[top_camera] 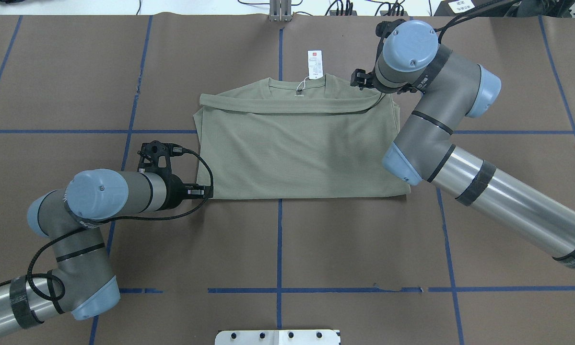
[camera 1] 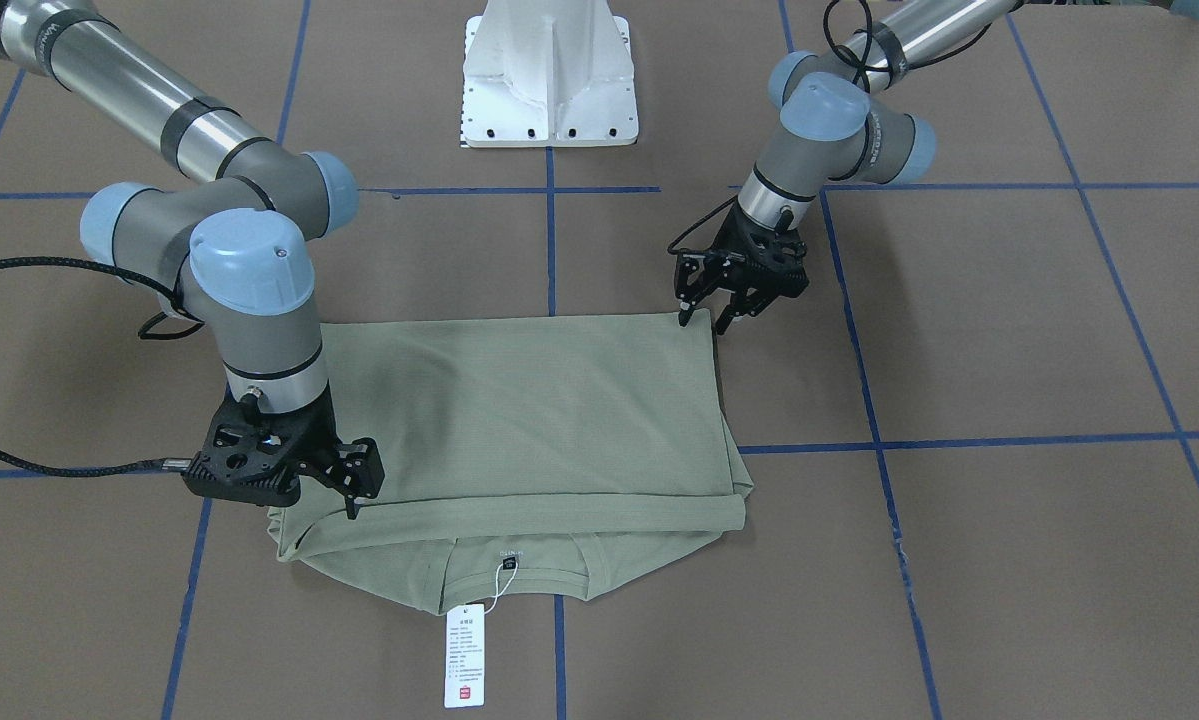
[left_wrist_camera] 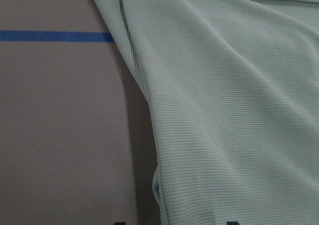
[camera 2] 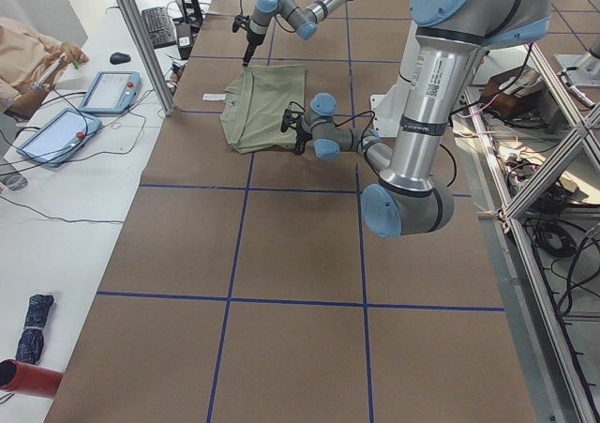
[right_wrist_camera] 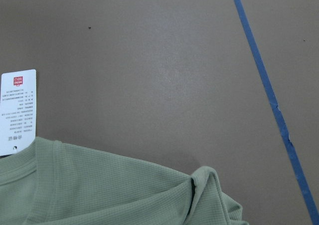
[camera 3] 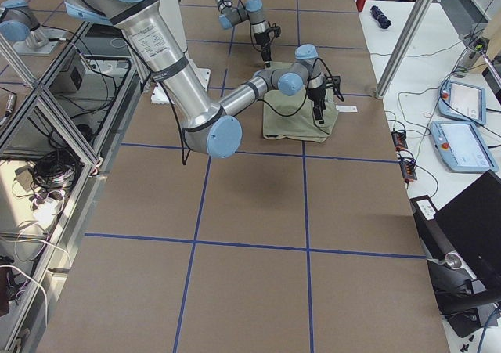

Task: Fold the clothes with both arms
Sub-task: 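Grasp the folded shirt's edge with the left gripper and drag it toward the left arm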

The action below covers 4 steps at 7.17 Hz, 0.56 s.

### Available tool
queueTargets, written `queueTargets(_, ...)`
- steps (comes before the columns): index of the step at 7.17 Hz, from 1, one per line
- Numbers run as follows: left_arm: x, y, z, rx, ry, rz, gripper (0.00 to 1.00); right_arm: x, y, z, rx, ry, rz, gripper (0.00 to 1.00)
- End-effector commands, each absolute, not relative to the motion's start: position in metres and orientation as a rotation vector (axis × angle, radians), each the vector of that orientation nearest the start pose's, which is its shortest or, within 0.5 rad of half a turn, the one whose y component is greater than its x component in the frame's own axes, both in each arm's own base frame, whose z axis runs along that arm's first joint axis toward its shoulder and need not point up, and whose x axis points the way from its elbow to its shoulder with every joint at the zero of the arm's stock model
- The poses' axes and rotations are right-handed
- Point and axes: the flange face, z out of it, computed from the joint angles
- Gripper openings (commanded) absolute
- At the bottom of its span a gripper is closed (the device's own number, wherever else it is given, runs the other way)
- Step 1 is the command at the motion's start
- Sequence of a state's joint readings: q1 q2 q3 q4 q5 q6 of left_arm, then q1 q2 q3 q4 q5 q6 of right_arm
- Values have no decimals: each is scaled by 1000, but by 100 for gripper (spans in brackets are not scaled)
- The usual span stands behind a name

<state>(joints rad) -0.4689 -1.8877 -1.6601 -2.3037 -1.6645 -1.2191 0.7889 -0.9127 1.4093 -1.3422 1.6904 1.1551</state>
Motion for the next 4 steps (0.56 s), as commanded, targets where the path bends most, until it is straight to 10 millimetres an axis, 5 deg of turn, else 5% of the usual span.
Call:
queueTargets(1, 500, -392, 364, 378, 1076, -51, 0, -439, -614, 320, 318, -665, 312, 100)
queueTargets(4, 486, -390, 365, 386, 1077, -41, 0, -439, -614, 319, 319, -666, 316, 100)
